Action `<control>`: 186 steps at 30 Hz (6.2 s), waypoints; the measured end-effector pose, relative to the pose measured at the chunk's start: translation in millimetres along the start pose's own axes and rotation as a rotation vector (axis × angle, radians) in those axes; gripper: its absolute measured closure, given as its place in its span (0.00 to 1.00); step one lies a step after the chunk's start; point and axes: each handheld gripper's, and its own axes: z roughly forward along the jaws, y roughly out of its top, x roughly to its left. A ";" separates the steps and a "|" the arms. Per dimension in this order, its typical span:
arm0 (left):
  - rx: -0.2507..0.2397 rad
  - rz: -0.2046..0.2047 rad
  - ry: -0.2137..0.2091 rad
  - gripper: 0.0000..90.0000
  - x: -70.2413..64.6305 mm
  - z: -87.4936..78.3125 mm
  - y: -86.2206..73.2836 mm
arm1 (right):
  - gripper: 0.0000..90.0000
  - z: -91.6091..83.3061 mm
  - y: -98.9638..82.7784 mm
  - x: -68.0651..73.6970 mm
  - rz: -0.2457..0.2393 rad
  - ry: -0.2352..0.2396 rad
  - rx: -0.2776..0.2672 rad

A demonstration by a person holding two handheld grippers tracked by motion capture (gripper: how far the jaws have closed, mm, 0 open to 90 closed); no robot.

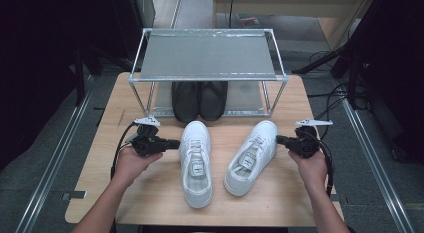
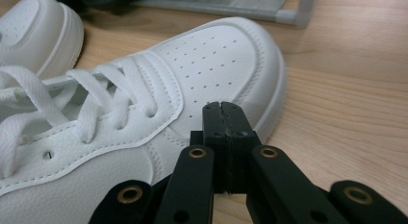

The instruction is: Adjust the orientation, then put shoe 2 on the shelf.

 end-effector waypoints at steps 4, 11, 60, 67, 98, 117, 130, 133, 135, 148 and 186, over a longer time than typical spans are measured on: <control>0.006 -0.024 0.005 0.95 3.1 3.1 -3.0 | 1.00 2.9 1.6 6.4 -0.047 -0.032 0.012; 0.028 -0.027 -0.006 0.95 2.4 6.7 -4.7 | 1.00 7.3 3.9 12.3 -0.071 -0.029 0.010; 0.112 0.004 -0.003 0.96 0.2 17.7 -18.2 | 1.00 22.7 2.0 52.0 -0.165 0.122 0.071; 0.142 -0.008 -0.023 0.96 2.6 18.7 -21.8 | 1.00 30.0 2.6 64.1 -0.189 0.139 0.064; 0.152 0.037 -0.064 1.00 -22.9 39.4 -22.0 | 1.00 31.9 0.2 65.7 -0.192 0.234 0.135; 0.160 0.033 -0.061 1.00 -33.7 44.6 -22.6 | 1.00 38.4 4.9 66.1 -0.185 0.239 0.109; 0.167 0.043 -0.073 1.00 -44.4 49.7 -23.5 | 1.00 41.6 12.3 59.9 -0.199 0.225 0.107; 0.164 0.046 -0.077 1.00 -46.5 51.1 -23.8 | 1.00 41.3 13.2 58.6 -0.195 0.215 0.106; 0.164 0.047 -0.082 1.00 -45.8 51.2 -23.7 | 1.00 41.3 13.5 57.8 -0.195 0.215 0.106; 0.082 0.050 -0.133 0.89 -40.2 25.9 -14.8 | 0.97 23.3 15.1 54.4 -0.176 0.229 0.046; 0.005 0.124 -0.055 0.45 -37.9 -19.8 -8.2 | 0.59 -6.8 -13.3 137.5 -0.222 0.284 -0.025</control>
